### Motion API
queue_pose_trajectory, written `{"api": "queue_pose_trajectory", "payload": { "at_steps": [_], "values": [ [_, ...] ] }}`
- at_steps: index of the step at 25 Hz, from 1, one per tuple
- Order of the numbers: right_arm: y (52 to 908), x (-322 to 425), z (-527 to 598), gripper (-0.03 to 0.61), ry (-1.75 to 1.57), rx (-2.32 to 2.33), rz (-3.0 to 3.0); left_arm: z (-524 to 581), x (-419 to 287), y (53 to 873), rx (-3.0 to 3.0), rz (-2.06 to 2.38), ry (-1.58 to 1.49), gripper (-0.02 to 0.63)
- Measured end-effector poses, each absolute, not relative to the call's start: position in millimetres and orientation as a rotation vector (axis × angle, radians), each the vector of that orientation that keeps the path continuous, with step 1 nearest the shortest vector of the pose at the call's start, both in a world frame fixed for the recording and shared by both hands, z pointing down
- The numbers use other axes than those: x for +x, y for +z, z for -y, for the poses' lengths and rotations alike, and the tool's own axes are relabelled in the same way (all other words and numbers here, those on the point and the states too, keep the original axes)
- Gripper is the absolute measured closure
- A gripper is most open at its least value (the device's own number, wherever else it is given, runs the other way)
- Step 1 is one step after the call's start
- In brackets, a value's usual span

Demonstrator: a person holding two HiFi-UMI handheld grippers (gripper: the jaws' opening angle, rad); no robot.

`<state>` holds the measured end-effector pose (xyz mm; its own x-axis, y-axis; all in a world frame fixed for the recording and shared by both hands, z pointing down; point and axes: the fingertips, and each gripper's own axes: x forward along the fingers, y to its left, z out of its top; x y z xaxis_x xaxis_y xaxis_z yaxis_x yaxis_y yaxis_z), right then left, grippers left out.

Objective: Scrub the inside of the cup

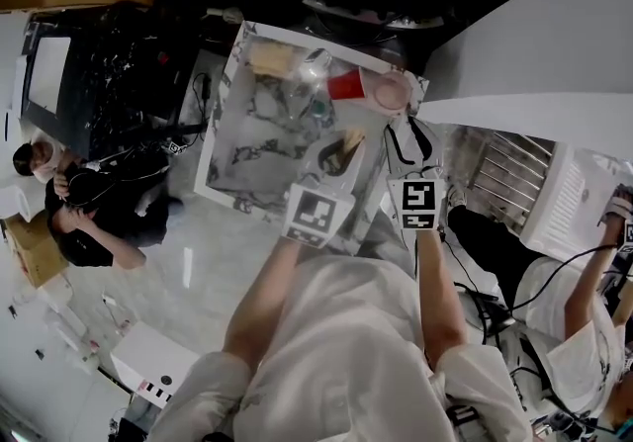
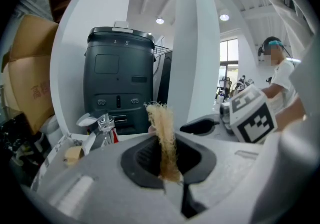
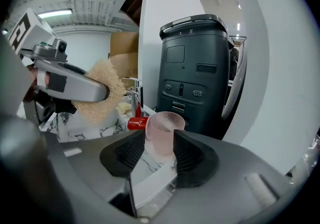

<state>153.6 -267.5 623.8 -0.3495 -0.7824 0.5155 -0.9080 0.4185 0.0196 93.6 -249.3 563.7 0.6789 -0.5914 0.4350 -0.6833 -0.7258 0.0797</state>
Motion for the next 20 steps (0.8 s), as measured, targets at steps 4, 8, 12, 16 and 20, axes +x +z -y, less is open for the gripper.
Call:
{"api": "queue_pose_trajectory", "payload": {
  "at_steps": [4, 8, 12, 16, 20],
  "values": [
    [634, 154, 283, 0.361, 0.347, 1.418, 2.213, 256, 96, 572, 2.649, 1.018, 0.577, 0.584],
    [645, 152, 295, 0.264, 0.365, 1.418, 2.201, 261, 96, 577, 2.64, 1.019, 0.583, 0.584],
    [655, 152, 307, 0.201, 0.394, 1.425, 2.194, 264, 96, 580, 2.637, 1.014, 0.584, 0.584],
    [662, 153, 320, 0.178, 0.403, 1.415, 2.189, 264, 92, 581, 2.631, 1.018, 0.585, 0.584],
    [665, 148, 330, 0.158, 0.397, 1.385, 2.198, 264, 87, 579, 2.626, 1.024, 0.582, 0.584]
  ]
}}
